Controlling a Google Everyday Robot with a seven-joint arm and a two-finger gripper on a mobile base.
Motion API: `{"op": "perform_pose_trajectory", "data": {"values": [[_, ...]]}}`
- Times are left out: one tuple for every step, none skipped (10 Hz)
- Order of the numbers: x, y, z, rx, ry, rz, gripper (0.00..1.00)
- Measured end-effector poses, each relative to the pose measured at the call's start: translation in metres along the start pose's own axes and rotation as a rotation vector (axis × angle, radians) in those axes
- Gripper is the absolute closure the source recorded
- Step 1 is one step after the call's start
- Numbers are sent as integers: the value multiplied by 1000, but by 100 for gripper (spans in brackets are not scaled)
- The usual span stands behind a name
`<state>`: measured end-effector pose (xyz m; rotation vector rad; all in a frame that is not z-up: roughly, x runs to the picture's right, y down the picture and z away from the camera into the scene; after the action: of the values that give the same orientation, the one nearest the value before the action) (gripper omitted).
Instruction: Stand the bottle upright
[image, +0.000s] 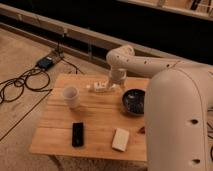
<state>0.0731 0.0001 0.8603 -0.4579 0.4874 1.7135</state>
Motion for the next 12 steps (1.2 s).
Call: {"op": "perform_pose_trajectory", "data": {"values": [[-9,-2,1,0,-10,6,35],[-21,-4,4,0,-23,11,35],[-34,-3,7,-1,-36,13,35],[-43,-1,9,-2,-44,12,35],[-52,0,12,-5,-53,12,35],[-61,1,14,-6,-60,11,35],[-74,2,19,-7,-70,8,35],[-80,1,22,-6,-72,8,35],[-89,-1,28,-6,-75,8,35],[-95,-3,35,-6,-74,9,35],[-102,-3,42,-9,-74,7,35],[-108,-5,48,-9,-73,3,35]]}}
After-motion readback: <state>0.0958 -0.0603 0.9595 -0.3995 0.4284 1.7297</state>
